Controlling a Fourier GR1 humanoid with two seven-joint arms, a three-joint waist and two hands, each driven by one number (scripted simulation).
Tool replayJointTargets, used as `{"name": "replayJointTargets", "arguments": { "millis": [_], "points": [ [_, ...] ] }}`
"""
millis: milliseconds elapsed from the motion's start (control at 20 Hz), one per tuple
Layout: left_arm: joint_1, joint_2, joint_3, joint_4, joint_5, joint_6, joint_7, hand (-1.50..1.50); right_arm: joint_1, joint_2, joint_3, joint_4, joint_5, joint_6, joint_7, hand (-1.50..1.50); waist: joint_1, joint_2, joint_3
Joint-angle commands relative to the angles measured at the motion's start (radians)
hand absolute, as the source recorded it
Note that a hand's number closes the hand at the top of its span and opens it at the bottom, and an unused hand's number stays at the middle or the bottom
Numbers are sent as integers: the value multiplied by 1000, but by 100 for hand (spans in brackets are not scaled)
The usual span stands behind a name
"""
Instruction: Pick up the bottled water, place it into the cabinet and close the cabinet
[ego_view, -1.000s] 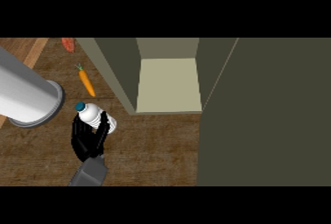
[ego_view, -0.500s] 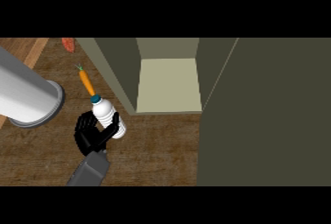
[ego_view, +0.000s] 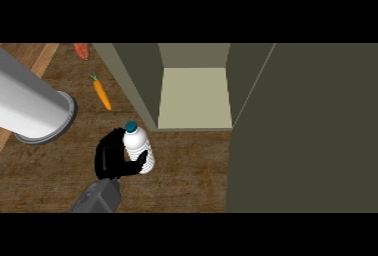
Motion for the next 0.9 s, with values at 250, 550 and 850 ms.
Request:
{"name": "replayJointTargets", "arguments": {
  "millis": [250,550,850],
  "points": [
    [93,9,-138,-355,-61,37,169,150,21,-5,-48,-136,-100,-8,63,-150,24,-7,2],
    [146,1,-223,-661,-86,160,335,150,-21,1,-49,-78,-87,3,45,-150,26,-7,2],
    [127,-80,-356,-840,-193,375,497,150,-52,-3,-53,-86,-115,0,79,-150,16,-3,2]
  ]
}}
